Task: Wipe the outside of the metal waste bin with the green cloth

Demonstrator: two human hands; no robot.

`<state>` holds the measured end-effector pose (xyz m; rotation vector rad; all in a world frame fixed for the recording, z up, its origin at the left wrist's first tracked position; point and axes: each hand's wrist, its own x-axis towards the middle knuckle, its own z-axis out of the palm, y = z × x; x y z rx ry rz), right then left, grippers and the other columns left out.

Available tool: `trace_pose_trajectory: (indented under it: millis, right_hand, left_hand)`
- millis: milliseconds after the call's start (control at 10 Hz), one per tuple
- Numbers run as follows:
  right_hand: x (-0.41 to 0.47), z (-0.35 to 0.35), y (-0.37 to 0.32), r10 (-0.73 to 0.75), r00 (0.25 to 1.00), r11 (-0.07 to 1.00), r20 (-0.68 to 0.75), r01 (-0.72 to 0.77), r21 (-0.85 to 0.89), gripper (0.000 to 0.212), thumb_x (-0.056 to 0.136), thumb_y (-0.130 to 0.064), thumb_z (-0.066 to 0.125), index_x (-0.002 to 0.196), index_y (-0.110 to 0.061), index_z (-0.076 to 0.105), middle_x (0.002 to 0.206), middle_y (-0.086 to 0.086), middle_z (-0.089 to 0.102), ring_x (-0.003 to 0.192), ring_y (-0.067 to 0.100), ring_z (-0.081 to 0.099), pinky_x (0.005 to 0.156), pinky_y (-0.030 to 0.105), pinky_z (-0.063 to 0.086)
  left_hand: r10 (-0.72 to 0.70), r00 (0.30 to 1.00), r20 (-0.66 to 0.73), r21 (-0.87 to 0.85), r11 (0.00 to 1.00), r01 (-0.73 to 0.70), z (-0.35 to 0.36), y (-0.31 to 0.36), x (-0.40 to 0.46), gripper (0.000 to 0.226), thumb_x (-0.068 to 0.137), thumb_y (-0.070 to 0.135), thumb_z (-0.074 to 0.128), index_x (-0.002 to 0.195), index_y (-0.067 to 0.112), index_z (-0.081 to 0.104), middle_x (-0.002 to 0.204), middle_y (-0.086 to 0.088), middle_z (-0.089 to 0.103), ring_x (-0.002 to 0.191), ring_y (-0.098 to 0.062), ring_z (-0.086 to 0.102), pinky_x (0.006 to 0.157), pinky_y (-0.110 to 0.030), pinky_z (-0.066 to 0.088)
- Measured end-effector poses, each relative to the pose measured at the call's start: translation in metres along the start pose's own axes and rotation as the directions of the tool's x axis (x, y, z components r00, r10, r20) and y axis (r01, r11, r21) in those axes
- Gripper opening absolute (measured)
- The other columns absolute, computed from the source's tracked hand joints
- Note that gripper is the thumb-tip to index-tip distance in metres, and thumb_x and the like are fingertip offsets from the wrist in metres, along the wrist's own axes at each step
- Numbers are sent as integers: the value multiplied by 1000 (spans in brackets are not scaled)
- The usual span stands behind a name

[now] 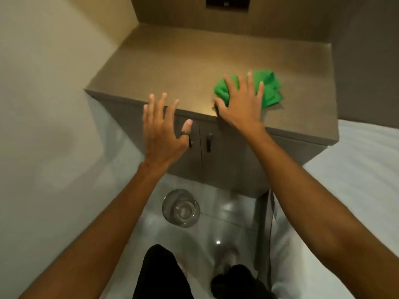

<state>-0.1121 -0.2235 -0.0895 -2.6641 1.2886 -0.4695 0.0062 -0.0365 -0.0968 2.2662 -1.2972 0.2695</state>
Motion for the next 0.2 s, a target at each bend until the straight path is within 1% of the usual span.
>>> trace_pose_trajectory:
  millis: [100, 200]
  right_hand:
    - [14, 10, 4, 61, 978, 998, 200, -64, 5, 82, 98, -78, 31, 164, -31, 22, 176, 13, 14, 164, 38, 4, 130, 70, 5]
    - [15, -4, -10, 19, 991, 998, 136, -26, 49, 85, 98, -80, 25, 166, -29, 17, 177, 16, 6, 165, 36, -5, 128, 73, -1]
  left_hand:
    - [52, 997, 63, 97, 994, -58, -22, 8, 27, 65, 93, 49, 48, 149, 16, 42, 163, -17, 31, 154, -37, 13, 124, -54, 11]
    - [52, 997, 50, 205, 977, -61, -52, 18, 44, 70, 94, 56, 43, 152, 19, 36, 165, -15, 26, 154, -35, 10, 124, -54, 9]
